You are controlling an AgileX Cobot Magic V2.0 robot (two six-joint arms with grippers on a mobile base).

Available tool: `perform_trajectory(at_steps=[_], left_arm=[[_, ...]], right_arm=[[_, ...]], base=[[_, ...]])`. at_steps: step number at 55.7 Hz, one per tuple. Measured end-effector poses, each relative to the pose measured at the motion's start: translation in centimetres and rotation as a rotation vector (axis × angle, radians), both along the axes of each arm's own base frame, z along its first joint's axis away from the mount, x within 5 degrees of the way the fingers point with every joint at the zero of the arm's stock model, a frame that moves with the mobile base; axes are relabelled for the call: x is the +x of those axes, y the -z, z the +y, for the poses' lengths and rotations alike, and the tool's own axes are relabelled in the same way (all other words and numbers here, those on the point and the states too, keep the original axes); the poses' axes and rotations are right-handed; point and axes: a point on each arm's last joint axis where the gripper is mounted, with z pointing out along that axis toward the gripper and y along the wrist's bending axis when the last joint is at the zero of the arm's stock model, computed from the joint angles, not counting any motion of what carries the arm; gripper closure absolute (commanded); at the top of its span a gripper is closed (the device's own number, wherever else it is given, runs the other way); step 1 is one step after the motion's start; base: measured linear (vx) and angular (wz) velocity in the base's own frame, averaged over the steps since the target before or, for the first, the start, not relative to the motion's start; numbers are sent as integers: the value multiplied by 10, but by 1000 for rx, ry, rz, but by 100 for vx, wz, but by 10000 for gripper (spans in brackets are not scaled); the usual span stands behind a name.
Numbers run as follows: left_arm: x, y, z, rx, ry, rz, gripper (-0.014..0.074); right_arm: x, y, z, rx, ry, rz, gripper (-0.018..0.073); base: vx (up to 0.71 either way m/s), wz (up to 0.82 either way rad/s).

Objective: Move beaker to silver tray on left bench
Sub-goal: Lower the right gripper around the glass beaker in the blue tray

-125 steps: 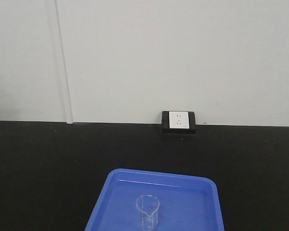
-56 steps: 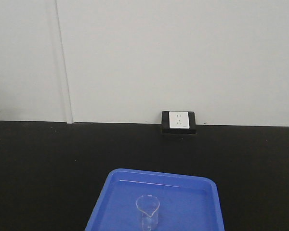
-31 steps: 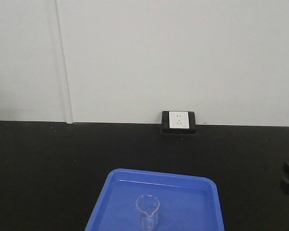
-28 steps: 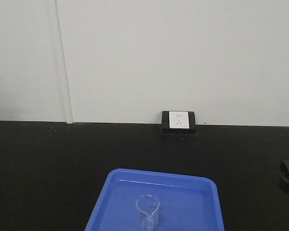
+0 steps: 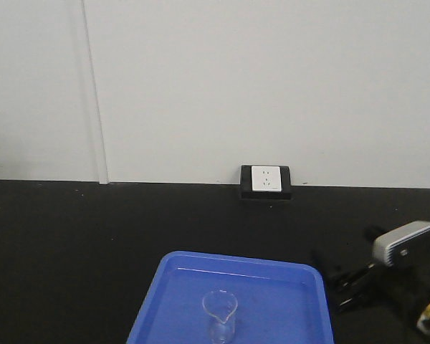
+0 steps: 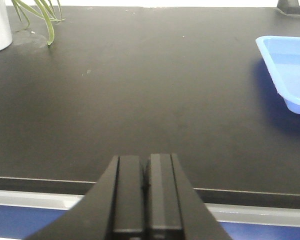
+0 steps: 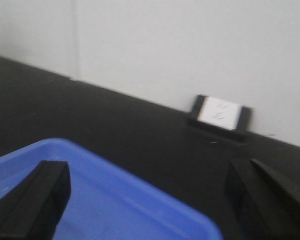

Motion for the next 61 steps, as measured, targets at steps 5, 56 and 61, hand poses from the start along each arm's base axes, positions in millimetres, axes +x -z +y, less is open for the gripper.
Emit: perform_trajectory(at_steps=[5,56,61], left_arm=[[0,0,0,0,0,0,595],[0,0,0,0,0,0,595],[0,0,0,0,0,0,595]], right_arm=[[4,33,20,-19,-111,84,-90],[70,131,101,133,-372,264,-72],[76,131,104,132,-390,255,-69]], base=[[0,0],[0,0],[0,0]])
